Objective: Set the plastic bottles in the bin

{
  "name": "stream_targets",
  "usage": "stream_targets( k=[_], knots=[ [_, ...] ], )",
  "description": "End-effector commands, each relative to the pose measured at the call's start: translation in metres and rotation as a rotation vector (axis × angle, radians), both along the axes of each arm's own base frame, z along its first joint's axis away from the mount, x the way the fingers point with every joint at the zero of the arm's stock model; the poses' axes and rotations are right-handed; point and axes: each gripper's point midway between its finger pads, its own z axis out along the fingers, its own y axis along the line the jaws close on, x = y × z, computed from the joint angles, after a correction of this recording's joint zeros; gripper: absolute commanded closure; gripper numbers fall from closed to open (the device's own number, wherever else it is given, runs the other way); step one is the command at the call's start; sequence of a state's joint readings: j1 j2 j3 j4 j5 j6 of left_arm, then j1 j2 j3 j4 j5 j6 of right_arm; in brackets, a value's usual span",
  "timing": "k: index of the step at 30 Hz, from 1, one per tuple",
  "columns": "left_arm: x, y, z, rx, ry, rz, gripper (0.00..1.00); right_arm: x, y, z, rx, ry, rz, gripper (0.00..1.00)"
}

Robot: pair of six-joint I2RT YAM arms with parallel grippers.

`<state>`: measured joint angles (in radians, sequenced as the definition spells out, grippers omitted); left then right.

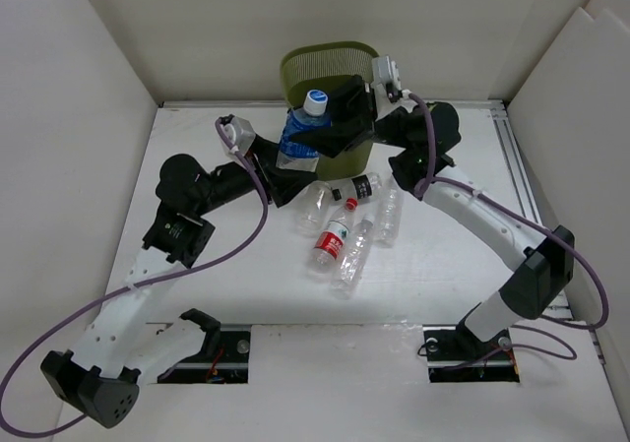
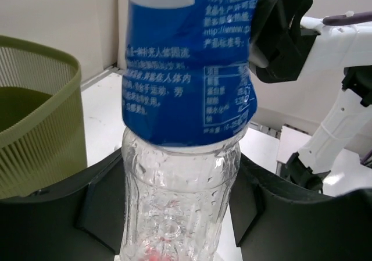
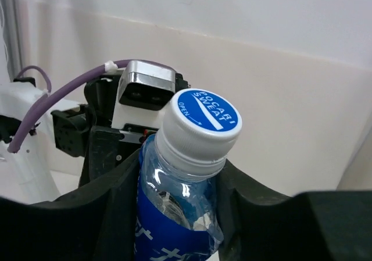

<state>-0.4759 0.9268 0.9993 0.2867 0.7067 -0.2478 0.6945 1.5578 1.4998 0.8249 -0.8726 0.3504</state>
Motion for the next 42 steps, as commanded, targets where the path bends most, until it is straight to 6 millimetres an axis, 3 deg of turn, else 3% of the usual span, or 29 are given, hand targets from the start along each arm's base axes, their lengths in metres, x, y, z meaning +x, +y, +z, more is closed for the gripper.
stream_targets(
  k=[1, 2, 3, 4, 6, 8, 9, 10, 13, 14, 16, 17, 18, 19, 21, 23, 24, 25, 26, 27, 28, 33, 35, 37, 38, 39, 40, 41, 42],
  knots=[
    [0.006, 0.015, 0.047, -0.093, -0.096, 0.111, 0.72, -0.020, -0.001, 0.020, 0.047, -0.081, 0.060, 1.00],
    [0.012, 0.023, 0.050, -0.120, -0.084, 0.176, 0.62, -0.021, -0.002, 0.024, 0.052, -0.088, 0.060, 1.00],
    [0.014, 0.029, 0.057, -0.150, -0.081, 0.210, 0.38, -0.014, -0.002, 0.024, 0.046, -0.088, 0.046, 1.00],
    [0.016, 0.034, 0.061, -0.174, -0.071, 0.247, 0.01, -0.012, -0.005, 0.029, 0.049, -0.093, 0.037, 1.00],
    [0.025, 0.045, 0.060, -0.194, -0.020, 0.331, 0.01, 0.017, -0.011, 0.029, 0.024, -0.084, -0.028, 1.00],
    [0.031, 0.048, 0.057, -0.185, 0.022, 0.363, 0.01, 0.035, -0.025, 0.054, 0.037, -0.146, -0.093, 1.00],
    [0.035, 0.051, 0.048, -0.164, 0.061, 0.393, 0.01, 0.072, -0.032, 0.042, -0.013, -0.090, -0.154, 1.00],
    [0.040, 0.051, 0.044, -0.157, 0.091, 0.412, 0.01, 0.080, -0.042, 0.063, 0.007, -0.131, -0.191, 1.00],
    [0.056, 0.056, 0.014, -0.100, 0.180, 0.484, 0.01, 0.150, -0.059, 0.044, -0.046, -0.066, -0.282, 1.00],
    [0.058, 0.057, 0.007, -0.096, 0.203, 0.501, 0.01, 0.157, -0.068, 0.059, -0.030, -0.094, -0.307, 1.00],
    [0.067, 0.057, -0.014, -0.064, 0.260, 0.528, 0.01, 0.214, -0.081, 0.029, -0.071, -0.023, -0.368, 1.00],
    [0.067, 0.056, -0.019, -0.067, 0.281, 0.527, 0.01, 0.219, -0.091, 0.048, -0.035, -0.072, -0.398, 1.00],
    [0.073, 0.053, -0.030, -0.047, 0.317, 0.530, 0.01, 0.233, -0.096, 0.042, -0.041, -0.062, -0.414, 1.00],
    [0.075, 0.051, -0.035, -0.044, 0.341, 0.530, 0.01, 0.268, -0.096, 0.013, -0.059, -0.011, -0.436, 1.00],
    [0.077, 0.049, -0.048, -0.023, 0.378, 0.534, 0.01, 0.291, -0.113, 0.011, -0.041, -0.029, -0.483, 1.00],
    [0.078, 0.048, -0.063, 0.002, 0.422, 0.538, 0.01, 0.327, -0.122, -0.026, -0.066, 0.021, -0.511, 1.00],
    [0.078, 0.048, -0.063, 0.002, 0.422, 0.538, 0.01, 0.334, -0.121, -0.037, -0.074, 0.038, -0.511, 0.89],
    [0.078, 0.050, -0.068, 0.014, 0.436, 0.551, 0.01, 0.343, -0.128, -0.045, -0.081, 0.043, -0.527, 0.69],
    [0.078, 0.053, -0.079, 0.037, 0.461, 0.570, 0.01, 0.343, -0.128, -0.045, -0.082, 0.033, -0.532, 0.10],
    [0.080, 0.057, -0.081, 0.047, 0.460, 0.595, 0.01, 0.346, -0.128, -0.051, -0.089, 0.038, -0.535, 0.00],
    [0.081, 0.059, -0.084, 0.052, 0.465, 0.608, 0.01, 0.349, -0.128, -0.056, -0.097, 0.041, -0.539, 0.00],
    [0.087, 0.047, -0.107, 0.138, 0.508, 0.612, 0.01, 0.314, -0.136, 0.001, -0.053, -0.072, -0.563, 0.00],
    [0.092, 0.039, -0.130, 0.205, 0.539, 0.632, 0.01, 0.307, -0.141, 0.005, -0.065, -0.068, -0.561, 0.00],
    [0.088, 0.027, -0.150, 0.263, 0.560, 0.632, 0.01, 0.275, -0.146, 0.035, -0.063, -0.141, -0.572, 0.00],
    [0.087, 0.022, -0.157, 0.281, 0.570, 0.622, 0.01, 0.277, -0.147, 0.019, -0.091, -0.104, -0.576, 0.00],
    [0.088, 0.017, -0.176, 0.323, 0.597, 0.616, 0.01, 0.270, -0.154, 0.023, -0.099, -0.132, -0.601, 0.00],
    [0.087, 0.015, -0.186, 0.345, 0.615, 0.606, 0.01, 0.237, -0.159, 0.050, -0.086, -0.186, -0.602, 0.00],
    [0.088, 0.013, -0.192, 0.348, 0.635, 0.609, 0.01, 0.228, -0.165, 0.051, -0.092, -0.186, -0.614, 0.00],
    [0.090, 0.012, -0.206, 0.371, 0.653, 0.611, 0.01, 0.229, -0.164, 0.023, -0.135, -0.128, -0.602, 0.00]
  ],
)
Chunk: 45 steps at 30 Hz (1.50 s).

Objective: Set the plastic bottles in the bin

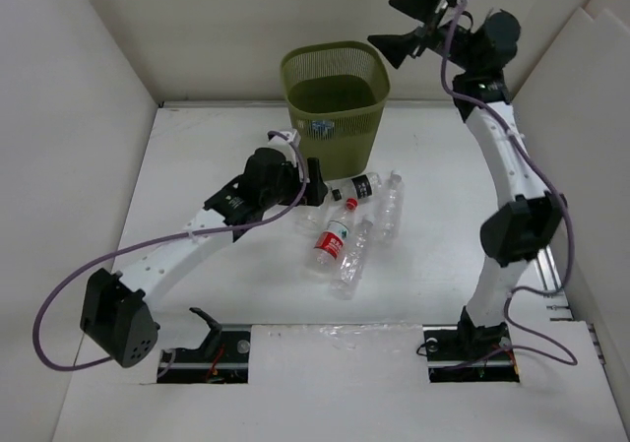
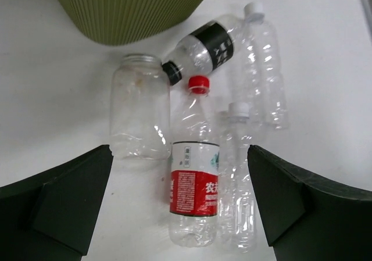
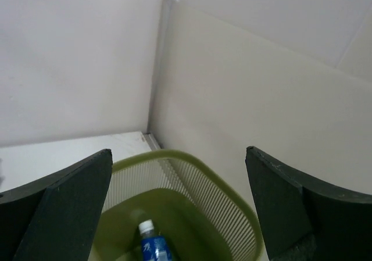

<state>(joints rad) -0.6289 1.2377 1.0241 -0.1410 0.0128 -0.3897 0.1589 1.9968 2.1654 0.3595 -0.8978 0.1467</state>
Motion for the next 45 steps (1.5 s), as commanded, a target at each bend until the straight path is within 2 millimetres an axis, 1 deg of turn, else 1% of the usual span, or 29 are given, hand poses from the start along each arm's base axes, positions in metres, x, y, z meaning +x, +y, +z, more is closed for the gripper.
stream_targets(
  k=[1, 2, 3, 4, 5, 6, 7, 8, 9, 10, 12, 13, 14, 15, 18, 22, 24, 26, 30, 31, 34, 38, 39, 40, 41, 42, 43, 44, 45],
  knots=[
    [0.004, 0.002, -0.025, 0.029, 0.035, 0.026, 0.01, -0.081, -0.016, 0.051, -0.042, -0.205, -0.009, 0.00],
    [0.004, -0.001, -0.031, 0.026, 0.041, 0.016, 0.01, -0.093, -0.017, 0.046, -0.058, -0.208, -0.007, 0.00],
    [0.007, -0.003, -0.042, 0.031, 0.047, 0.016, 0.01, -0.114, -0.021, 0.033, -0.096, -0.222, -0.017, 0.00],
    [0.008, -0.004, -0.048, 0.040, 0.059, 0.016, 0.01, -0.103, -0.020, 0.007, -0.120, -0.186, -0.023, 0.00],
    [0.012, -0.004, -0.053, 0.042, 0.054, 0.026, 0.01, -0.135, -0.019, 0.020, -0.123, -0.238, -0.025, 0.00],
    [0.017, -0.003, -0.057, 0.054, 0.051, 0.045, 0.01, -0.146, -0.018, 0.013, -0.140, -0.252, -0.025, 0.00],
    [0.019, -0.001, -0.064, 0.072, 0.060, 0.058, 0.01, -0.151, -0.013, -0.012, -0.159, -0.215, -0.009, 0.00],
    [0.023, -0.003, -0.072, 0.088, 0.061, 0.051, 0.01, -0.172, -0.013, -0.004, -0.167, -0.274, -0.010, 0.00],
    [0.027, -0.005, -0.072, 0.088, 0.047, 0.046, 0.01, -0.182, -0.008, -0.011, -0.172, -0.278, 0.006, 0.00],
    [0.028, -0.006, -0.077, 0.096, 0.040, 0.040, 0.01, -0.181, -0.009, -0.037, -0.185, -0.228, 0.000, 0.00],
    [0.030, -0.011, -0.091, 0.111, 0.058, 0.015, 0.01, -0.199, -0.007, -0.047, -0.194, -0.231, 0.015, 0.00],
    [0.030, -0.012, -0.099, 0.128, 0.072, -0.001, 0.01, -0.204, -0.004, -0.056, -0.196, -0.216, 0.031, 0.00],
    [0.033, -0.015, -0.111, 0.145, 0.096, -0.002, 0.01, -0.203, -0.004, -0.072, -0.207, -0.190, 0.033, 0.00],
    [0.036, -0.017, -0.113, 0.151, 0.105, -0.002, 0.01, -0.207, -0.001, -0.077, -0.209, -0.182, 0.043, 0.00],
    [0.035, -0.017, -0.135, 0.187, 0.154, -0.004, 0.01, -0.214, -0.003, -0.082, -0.210, -0.179, 0.043, 0.00],
    [0.039, -0.015, -0.140, 0.188, 0.169, 0.010, 0.01, -0.226, -0.007, -0.074, -0.207, -0.212, 0.038, 0.00],
    [0.038, -0.015, -0.147, 0.188, 0.182, 0.015, 0.01, -0.227, -0.007, -0.079, -0.209, -0.202, 0.039, 0.00],
    [0.037, -0.014, -0.154, 0.195, 0.192, 0.015, 0.01, -0.235, -0.009, -0.071, -0.203, -0.227, 0.036, 0.00],
    [0.038, -0.012, -0.168, 0.215, 0.211, 0.021, 0.03, -0.241, -0.011, -0.072, -0.206, -0.236, 0.033, 0.00],
    [0.037, -0.012, -0.172, 0.221, 0.219, 0.021, 0.08, -0.240, -0.011, -0.076, -0.209, -0.225, 0.035, 0.00],
    [0.035, -0.013, -0.181, 0.228, 0.241, 0.011, 0.13, -0.243, -0.011, -0.080, -0.214, -0.217, 0.045, 0.00],
    [0.035, -0.013, -0.183, 0.235, 0.251, 0.011, 0.32, -0.244, -0.014, -0.079, -0.215, -0.216, 0.036, 0.00],
    [0.034, -0.010, -0.184, 0.238, 0.262, 0.027, 0.53, -0.243, -0.014, -0.079, -0.218, -0.224, 0.033, 0.00],
    [0.034, -0.009, -0.178, 0.242, 0.258, 0.035, 0.65, -0.243, -0.014, -0.081, -0.220, -0.215, 0.035, 0.00],
    [0.034, -0.005, -0.176, 0.244, 0.259, 0.061, 0.72, -0.243, -0.014, -0.081, -0.220, -0.215, 0.035, 0.00],
    [0.035, -0.002, -0.164, 0.241, 0.239, 0.074, 0.76, -0.244, -0.013, -0.085, -0.224, -0.208, 0.045, 0.00],
    [0.030, 0.004, -0.161, 0.244, 0.260, 0.102, 0.87, -0.243, -0.013, -0.085, -0.228, -0.217, 0.042, 0.00],
    [0.030, 0.012, -0.155, 0.258, 0.252, 0.137, 0.93, -0.243, -0.013, -0.085, -0.228, -0.217, 0.042, 0.00],
    [0.029, 0.017, -0.147, 0.259, 0.243, 0.162, 0.96, -0.243, -0.013, -0.089, -0.230, -0.209, 0.043, 0.00]
  ],
)
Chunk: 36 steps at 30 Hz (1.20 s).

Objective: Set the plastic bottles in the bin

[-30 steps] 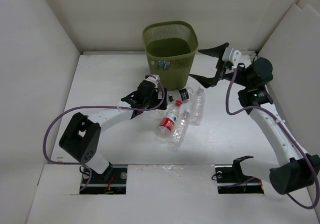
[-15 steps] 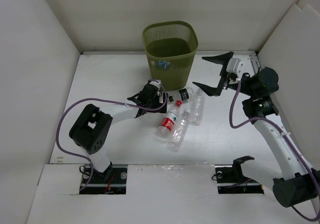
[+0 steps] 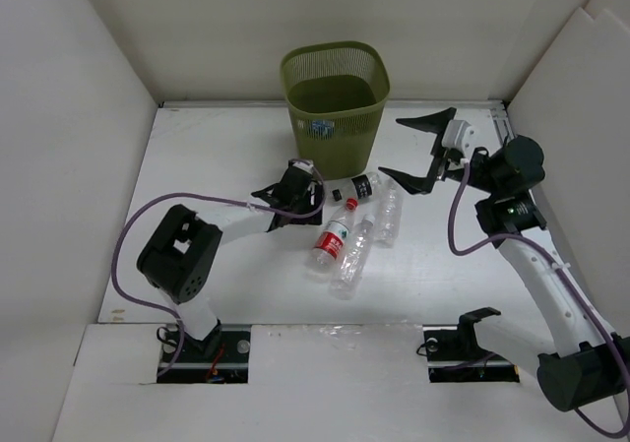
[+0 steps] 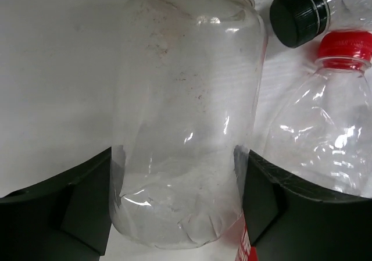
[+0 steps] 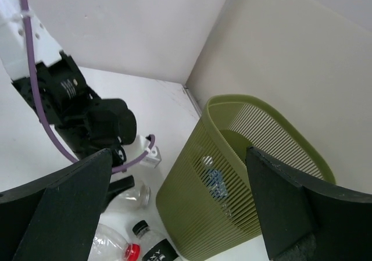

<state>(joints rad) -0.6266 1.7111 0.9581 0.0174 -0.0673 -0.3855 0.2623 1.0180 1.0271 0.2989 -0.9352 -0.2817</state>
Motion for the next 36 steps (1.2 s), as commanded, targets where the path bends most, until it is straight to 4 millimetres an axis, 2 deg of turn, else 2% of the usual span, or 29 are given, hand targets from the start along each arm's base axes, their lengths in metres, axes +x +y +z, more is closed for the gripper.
stream_targets(
  k=[1, 3, 4, 5, 7, 8, 9, 11, 12, 14, 18, 19, 20, 21, 22, 24, 28, 32, 34, 36],
  knots=[
    [-0.001, 0.015, 0.060, -0.006, -0.095, 0.093, 0.98, -0.004, 0.000, -0.002, -0.012, -0.027, 0.016, 0.00],
    [-0.004, 0.021, 0.087, 0.004, -0.149, 0.139, 1.00, -0.002, 0.003, -0.004, -0.011, -0.017, 0.015, 0.00],
    [-0.009, 0.020, 0.109, -0.026, -0.192, 0.134, 1.00, 0.001, 0.004, -0.008, -0.014, -0.005, 0.015, 0.00],
    [-0.015, 0.008, 0.127, -0.056, -0.229, 0.106, 1.00, 0.002, 0.009, -0.007, -0.015, -0.003, 0.029, 0.00],
    [-0.025, 0.000, 0.155, -0.066, -0.308, 0.066, 1.00, 0.002, 0.017, -0.008, -0.011, 0.017, 0.046, 0.00],
    [-0.042, -0.013, 0.181, -0.105, -0.368, 0.012, 1.00, 0.001, 0.021, -0.004, -0.003, 0.027, 0.060, 0.00],
    [-0.047, -0.019, 0.201, -0.132, -0.420, -0.004, 1.00, 0.000, 0.025, -0.002, 0.008, 0.022, 0.075, 0.00],
    [-0.060, -0.018, 0.235, -0.162, -0.520, -0.018, 1.00, -0.009, 0.036, 0.008, 0.033, 0.016, 0.120, 0.00],
    [-0.070, -0.027, 0.254, -0.215, -0.569, -0.055, 1.00, -0.011, 0.040, 0.009, 0.056, 0.049, 0.141, 0.00],
    [-0.077, -0.025, 0.276, -0.265, -0.633, -0.072, 1.00, -0.015, 0.044, 0.025, 0.095, 0.020, 0.175, 0.00],
    [-0.088, -0.016, 0.317, -0.364, -0.760, -0.094, 1.00, -0.018, 0.052, 0.037, 0.130, 0.041, 0.234, 0.00],
    [-0.087, -0.015, 0.322, -0.361, -0.798, -0.102, 1.00, -0.019, 0.054, 0.036, 0.138, 0.068, 0.255, 0.00],
    [-0.087, -0.017, 0.320, -0.356, -0.810, -0.118, 1.00, -0.022, 0.054, 0.044, 0.148, 0.039, 0.278, 0.00],
    [-0.089, -0.015, 0.329, -0.368, -0.835, -0.127, 1.00, -0.025, 0.055, 0.049, 0.157, 0.030, 0.296, 0.00],
    [-0.091, -0.015, 0.331, -0.372, -0.855, -0.142, 1.00, -0.022, 0.059, 0.044, 0.167, 0.082, 0.325, 0.00],
    [-0.094, -0.018, 0.339, -0.388, -0.909, -0.183, 1.00, -0.031, 0.062, 0.054, 0.198, 0.039, 0.384, 0.00],
    [-0.106, -0.019, 0.357, -0.450, -1.018, -0.250, 1.00, -0.036, 0.068, 0.054, 0.259, 0.047, 0.502, 0.00],
    [-0.111, -0.024, 0.362, -0.461, -1.044, -0.296, 1.00, -0.044, 0.074, 0.053, 0.277, 0.060, 0.581, 0.00],
    [-0.112, -0.027, 0.364, -0.460, -1.049, -0.318, 1.00, -0.041, 0.079, 0.047, 0.277, 0.080, 0.592, 0.00],
    [-0.114, -0.029, 0.366, -0.471, -1.055, -0.326, 1.00, -0.042, 0.079, 0.050, 0.278, 0.071, 0.594, 0.00]
  ],
)
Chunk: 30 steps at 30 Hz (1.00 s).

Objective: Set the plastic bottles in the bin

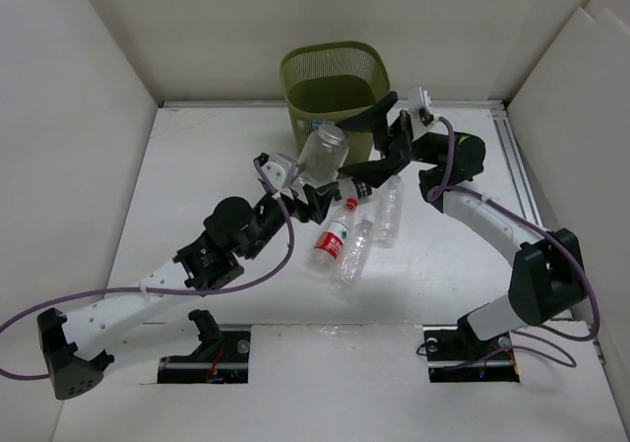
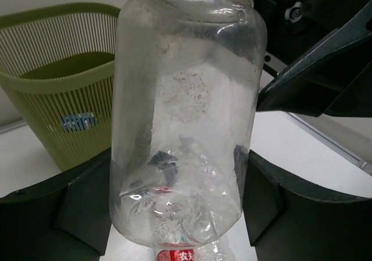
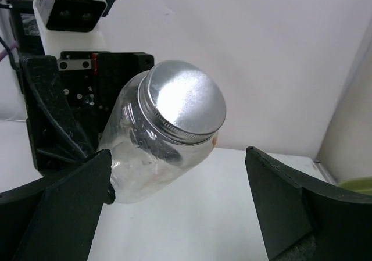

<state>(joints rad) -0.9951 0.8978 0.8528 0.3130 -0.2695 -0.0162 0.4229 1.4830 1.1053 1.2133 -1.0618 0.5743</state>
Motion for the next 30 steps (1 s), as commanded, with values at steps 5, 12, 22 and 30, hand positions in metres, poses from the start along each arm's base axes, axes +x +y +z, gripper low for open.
stream_targets(
  k=[5, 12, 22, 30],
  knots=[
    [-0.019, -0.009, 0.045, -0.085, -0.152, -0.117, 1.00, -0.052, 0.005, 0.045, 0.127, -0.221, 0.136, 0.00],
    [-0.017, -0.013, 0.048, -0.077, -0.157, -0.115, 1.00, -0.076, 0.022, 0.053, 0.160, -0.241, 0.237, 0.00],
    [-0.008, -0.004, 0.046, -0.083, -0.127, -0.048, 0.44, -0.078, 0.025, 0.052, 0.183, -0.217, 0.265, 1.00],
    [0.007, 0.011, 0.024, -0.114, 0.001, 0.084, 0.00, -0.009, 0.012, 0.082, 0.121, -0.236, 0.092, 1.00]
  ],
)
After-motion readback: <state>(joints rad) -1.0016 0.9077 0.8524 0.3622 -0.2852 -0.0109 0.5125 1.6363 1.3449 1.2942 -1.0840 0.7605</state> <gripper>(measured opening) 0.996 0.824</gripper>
